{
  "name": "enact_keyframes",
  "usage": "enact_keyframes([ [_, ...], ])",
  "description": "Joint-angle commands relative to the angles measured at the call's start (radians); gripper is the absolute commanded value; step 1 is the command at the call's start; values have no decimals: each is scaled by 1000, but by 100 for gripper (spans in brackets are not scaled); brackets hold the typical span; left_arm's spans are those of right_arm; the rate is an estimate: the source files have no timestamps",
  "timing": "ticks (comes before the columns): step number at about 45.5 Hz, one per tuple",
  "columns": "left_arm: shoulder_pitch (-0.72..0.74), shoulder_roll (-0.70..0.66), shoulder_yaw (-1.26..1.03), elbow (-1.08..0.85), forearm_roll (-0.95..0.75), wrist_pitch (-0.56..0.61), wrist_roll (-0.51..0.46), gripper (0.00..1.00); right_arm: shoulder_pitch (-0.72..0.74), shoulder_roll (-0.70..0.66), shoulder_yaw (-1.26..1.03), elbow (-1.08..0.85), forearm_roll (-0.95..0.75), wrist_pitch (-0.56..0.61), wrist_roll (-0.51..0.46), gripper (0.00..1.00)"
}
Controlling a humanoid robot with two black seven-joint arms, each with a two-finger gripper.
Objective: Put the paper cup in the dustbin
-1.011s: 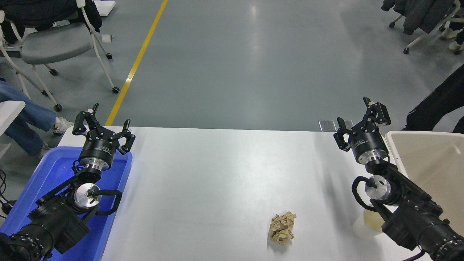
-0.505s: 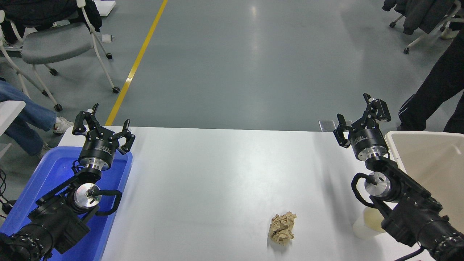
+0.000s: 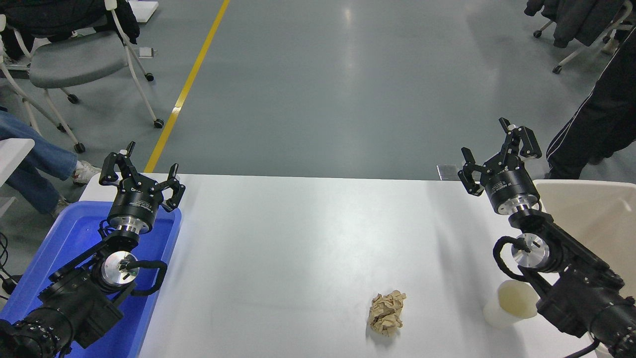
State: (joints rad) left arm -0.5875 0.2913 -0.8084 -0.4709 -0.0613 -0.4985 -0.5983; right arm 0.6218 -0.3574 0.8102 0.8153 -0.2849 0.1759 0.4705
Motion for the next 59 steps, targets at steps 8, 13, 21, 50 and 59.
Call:
enact_keyframes([
  [8,0,0,0,0,0,0,0,100,130,-250,-462,277,-236,-47,-46,100],
  [13,0,0,0,0,0,0,0,100,150,-302,-519,344,-414,-47,-107,100],
  [21,0,0,0,0,0,0,0,100,213,-339,-580,432,-559,-46,-223,100],
  [50,0,0,0,0,0,0,0,100,641,-342,-1207,525,-1001,-27,-260,100],
  [59,0,0,0,0,0,0,0,100,734,-402,-1397,547,-1149,-12,-248,100],
])
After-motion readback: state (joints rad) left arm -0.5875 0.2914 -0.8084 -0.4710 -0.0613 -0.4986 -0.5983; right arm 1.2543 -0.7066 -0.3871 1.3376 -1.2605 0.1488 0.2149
